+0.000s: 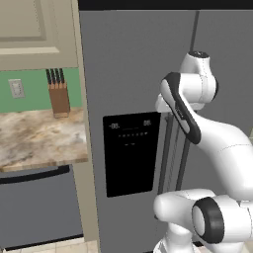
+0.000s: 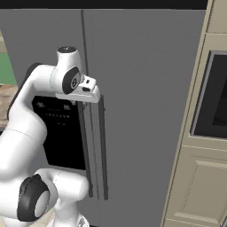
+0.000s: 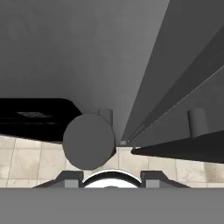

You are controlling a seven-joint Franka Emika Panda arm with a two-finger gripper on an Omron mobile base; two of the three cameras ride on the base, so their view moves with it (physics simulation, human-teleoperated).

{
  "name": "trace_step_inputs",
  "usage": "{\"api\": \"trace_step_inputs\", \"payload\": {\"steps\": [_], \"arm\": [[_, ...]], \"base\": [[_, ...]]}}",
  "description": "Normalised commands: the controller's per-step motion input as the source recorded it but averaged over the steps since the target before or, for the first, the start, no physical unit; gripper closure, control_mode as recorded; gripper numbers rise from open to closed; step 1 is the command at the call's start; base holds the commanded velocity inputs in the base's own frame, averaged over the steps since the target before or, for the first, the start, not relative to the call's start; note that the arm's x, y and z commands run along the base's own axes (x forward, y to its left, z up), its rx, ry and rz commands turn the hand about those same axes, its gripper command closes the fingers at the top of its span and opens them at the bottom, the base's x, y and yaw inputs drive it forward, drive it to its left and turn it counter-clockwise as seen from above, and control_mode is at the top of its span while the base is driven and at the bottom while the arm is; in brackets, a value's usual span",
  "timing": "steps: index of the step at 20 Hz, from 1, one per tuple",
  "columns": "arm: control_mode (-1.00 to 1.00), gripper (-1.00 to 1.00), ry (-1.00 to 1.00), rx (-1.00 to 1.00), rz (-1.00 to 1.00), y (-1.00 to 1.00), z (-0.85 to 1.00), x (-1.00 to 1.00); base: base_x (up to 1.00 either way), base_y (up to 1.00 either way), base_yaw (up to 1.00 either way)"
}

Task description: Open the freezer door, pick up the ice cube tray from the freezer, and place it on the dining counter.

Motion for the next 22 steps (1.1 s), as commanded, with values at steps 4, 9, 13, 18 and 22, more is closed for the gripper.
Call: {"api": "trace_step_inputs", "payload": {"steps": [4, 9, 13, 18, 22], "arm": [[-1.0, -1.0, 0.0, 0.0, 0.0, 0.0, 0.0, -0.08], [-1.0, -1.0, 0.01, 0.0, 0.0, 0.0, 0.0, -0.29], [-1.0, -1.0, 0.0, 0.0, 0.0, 0.0, 0.0, -0.48], [-1.0, -1.0, 0.0, 0.0, 0.0, 0.01, 0.0, -0.63], [-1.0, -1.0, 0.0, -0.02, 0.0, 0.05, -0.01, -0.63]], "base": [[0.0, 0.0, 0.0], [0.0, 0.0, 0.0], [0.0, 0.0, 0.0], [0.0, 0.0, 0.0], [0.0, 0.0, 0.0]]}}
